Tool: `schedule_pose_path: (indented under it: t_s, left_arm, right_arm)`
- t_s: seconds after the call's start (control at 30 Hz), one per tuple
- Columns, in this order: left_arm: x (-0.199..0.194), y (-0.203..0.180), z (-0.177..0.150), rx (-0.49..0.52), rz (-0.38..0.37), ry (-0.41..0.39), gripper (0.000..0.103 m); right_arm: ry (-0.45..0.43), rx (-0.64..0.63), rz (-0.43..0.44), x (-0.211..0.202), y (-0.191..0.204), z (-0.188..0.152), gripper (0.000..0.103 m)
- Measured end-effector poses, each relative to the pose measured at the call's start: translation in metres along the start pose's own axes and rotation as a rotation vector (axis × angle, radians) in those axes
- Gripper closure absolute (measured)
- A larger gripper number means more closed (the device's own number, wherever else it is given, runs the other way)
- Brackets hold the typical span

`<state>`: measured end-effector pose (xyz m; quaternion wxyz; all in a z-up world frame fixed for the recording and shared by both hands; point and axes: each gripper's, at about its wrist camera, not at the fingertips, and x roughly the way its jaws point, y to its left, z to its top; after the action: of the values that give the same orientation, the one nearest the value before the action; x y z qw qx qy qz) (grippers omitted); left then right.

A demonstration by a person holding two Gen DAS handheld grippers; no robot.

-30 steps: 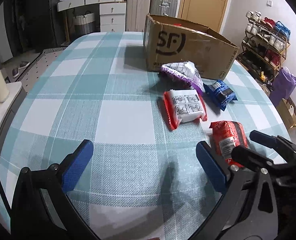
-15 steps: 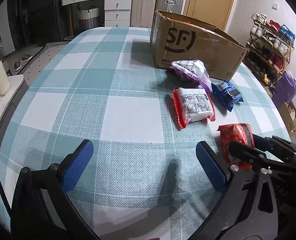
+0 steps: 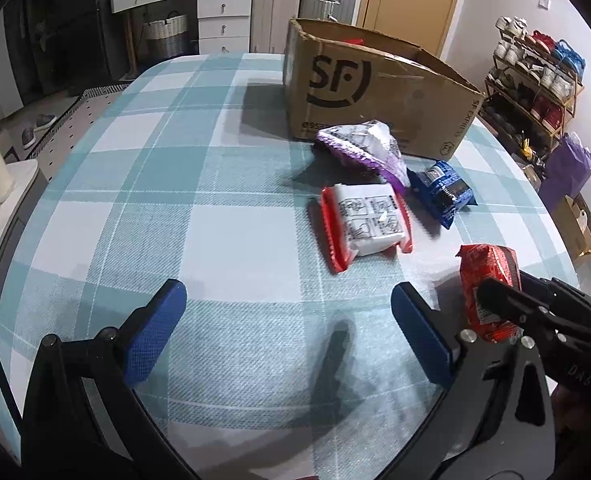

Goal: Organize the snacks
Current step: 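Grasp the red bar-shaped snack bag with the right tool, then grasp the white bag with red edge with the left tool while the right tool holds its bag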

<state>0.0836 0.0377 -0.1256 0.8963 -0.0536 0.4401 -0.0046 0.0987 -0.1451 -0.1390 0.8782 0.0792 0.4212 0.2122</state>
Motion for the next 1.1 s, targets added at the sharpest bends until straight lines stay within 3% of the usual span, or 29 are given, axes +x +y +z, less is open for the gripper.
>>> schedule_pose_path:
  t_s: [0.27,1.03,1.1]
  left_arm:
    - [0.008,-0.021,0.017,0.06,-0.03,0.021,0.001]
    - [0.062,-0.038,0.055,0.036,-0.015,0.096,0.002]
    - [0.064,-0.038,0.056,0.033,-0.028,0.097,0.007]
  right_arm:
    - [-0.015,0.041,0.005,-0.01,-0.018,-0.004,0.063]
    - [-0.037,0.067,0.009,-0.024,-0.041,-0.003,0.063]
    - [-0.039,0.066,0.008,-0.025,-0.041,-0.004,0.063]
